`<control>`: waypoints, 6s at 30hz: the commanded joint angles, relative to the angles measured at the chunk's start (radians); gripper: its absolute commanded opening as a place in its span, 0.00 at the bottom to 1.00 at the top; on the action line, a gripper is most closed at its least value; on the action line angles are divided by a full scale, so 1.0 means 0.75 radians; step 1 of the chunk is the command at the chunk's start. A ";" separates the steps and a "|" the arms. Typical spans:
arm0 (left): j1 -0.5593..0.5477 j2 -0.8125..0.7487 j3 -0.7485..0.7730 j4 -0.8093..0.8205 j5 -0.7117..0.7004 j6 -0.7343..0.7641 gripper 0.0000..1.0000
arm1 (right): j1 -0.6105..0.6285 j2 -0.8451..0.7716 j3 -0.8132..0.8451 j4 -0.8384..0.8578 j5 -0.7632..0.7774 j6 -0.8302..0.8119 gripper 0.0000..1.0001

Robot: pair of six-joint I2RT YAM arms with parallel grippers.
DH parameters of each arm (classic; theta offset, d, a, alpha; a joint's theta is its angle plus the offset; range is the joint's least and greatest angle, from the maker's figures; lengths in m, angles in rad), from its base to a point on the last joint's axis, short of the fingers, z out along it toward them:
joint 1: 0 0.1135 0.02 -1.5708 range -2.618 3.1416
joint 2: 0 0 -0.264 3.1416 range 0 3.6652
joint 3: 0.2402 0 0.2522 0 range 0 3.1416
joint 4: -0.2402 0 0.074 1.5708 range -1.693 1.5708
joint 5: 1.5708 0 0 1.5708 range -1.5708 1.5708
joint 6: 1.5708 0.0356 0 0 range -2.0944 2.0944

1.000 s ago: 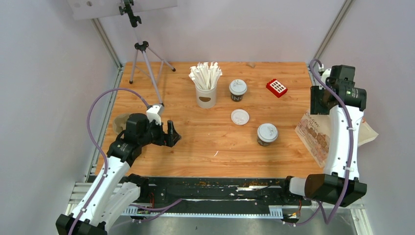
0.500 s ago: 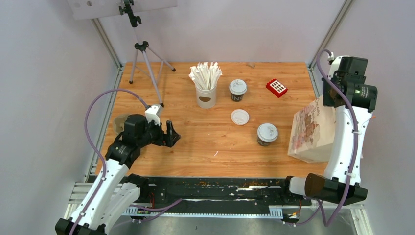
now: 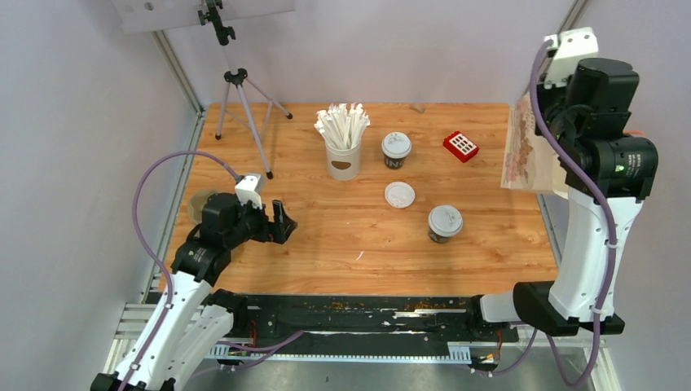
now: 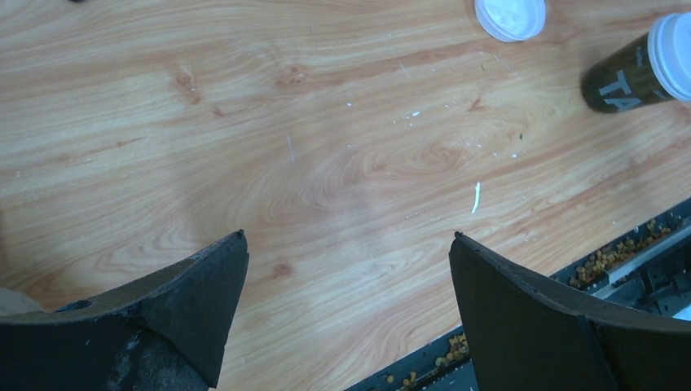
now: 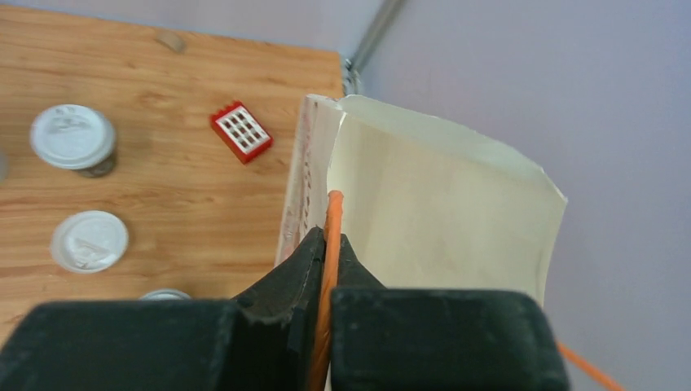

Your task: Pack the takeout coffee

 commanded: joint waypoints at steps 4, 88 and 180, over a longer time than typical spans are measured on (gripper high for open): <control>0.003 0.053 0.176 -0.113 -0.134 -0.179 1.00 | 0.417 -0.030 0.014 0.201 0.146 -0.105 0.00; 0.018 0.430 0.942 -0.813 -1.187 -0.375 1.00 | 1.665 -0.304 -1.153 1.092 -0.246 0.347 1.00; 0.646 0.624 1.063 -0.562 -0.035 0.228 0.33 | 1.663 -0.791 -1.608 1.281 0.006 0.581 1.00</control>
